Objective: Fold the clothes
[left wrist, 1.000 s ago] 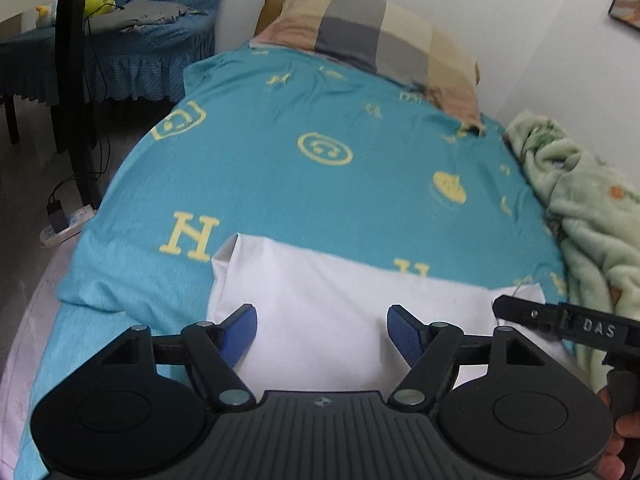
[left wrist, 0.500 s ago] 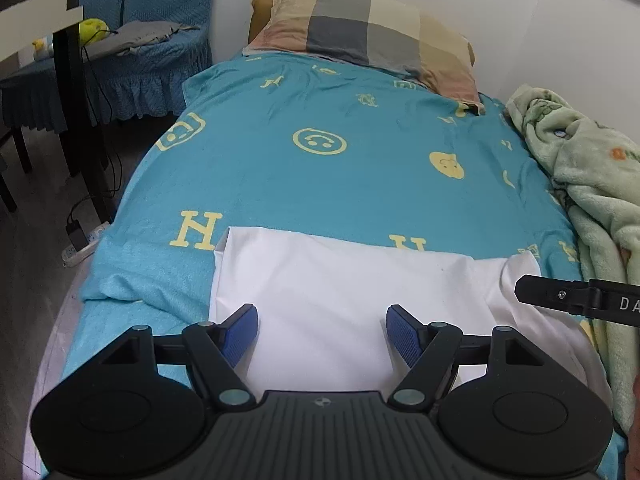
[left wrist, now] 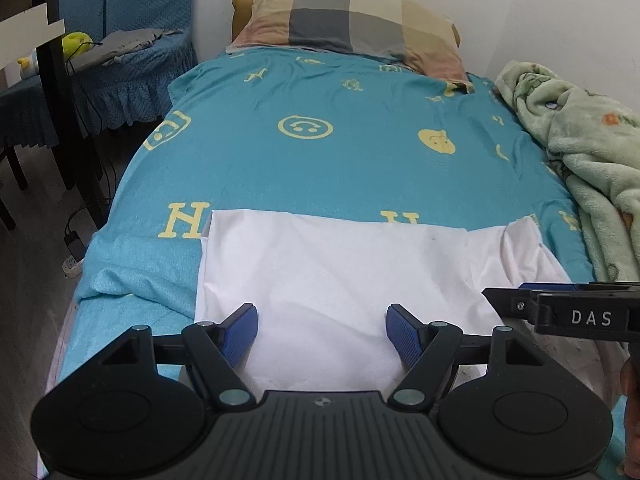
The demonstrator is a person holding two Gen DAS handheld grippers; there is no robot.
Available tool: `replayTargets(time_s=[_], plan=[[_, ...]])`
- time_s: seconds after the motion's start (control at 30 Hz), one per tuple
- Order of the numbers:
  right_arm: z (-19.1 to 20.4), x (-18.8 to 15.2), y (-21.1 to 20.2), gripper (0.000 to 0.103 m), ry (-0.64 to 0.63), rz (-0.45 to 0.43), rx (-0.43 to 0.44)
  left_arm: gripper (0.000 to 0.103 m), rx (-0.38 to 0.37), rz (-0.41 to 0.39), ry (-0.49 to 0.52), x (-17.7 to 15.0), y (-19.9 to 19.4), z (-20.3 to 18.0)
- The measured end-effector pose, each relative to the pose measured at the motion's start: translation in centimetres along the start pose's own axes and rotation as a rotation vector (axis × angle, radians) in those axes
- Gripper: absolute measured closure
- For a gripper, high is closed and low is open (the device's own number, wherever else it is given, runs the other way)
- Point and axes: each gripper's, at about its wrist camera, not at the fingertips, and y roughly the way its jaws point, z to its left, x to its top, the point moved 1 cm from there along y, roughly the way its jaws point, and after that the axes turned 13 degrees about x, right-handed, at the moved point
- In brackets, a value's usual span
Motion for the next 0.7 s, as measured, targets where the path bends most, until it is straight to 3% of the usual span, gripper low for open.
replayTargets(time_s=[0.33, 0.57, 0.7], plan=[[2.3, -1.8, -6.5, 0.049, -0.028, -0.055, 0.001, 0.029, -0.001, -0.048, -0.029, -2.1, -7.0, -0.5], [0.0, -3.7, -4.0, 0.05, 0.061, 0.046, -0.018, 0.027, -0.007, 0.03, -0.057, -4.0, -3.9, -0.4], [-0.8, -3.3, -4.8, 0.05, 0.153, 0.008, 0.034, 0.026, -0.034, 0.016, -0.111, -4.3, -4.8, 0.3]])
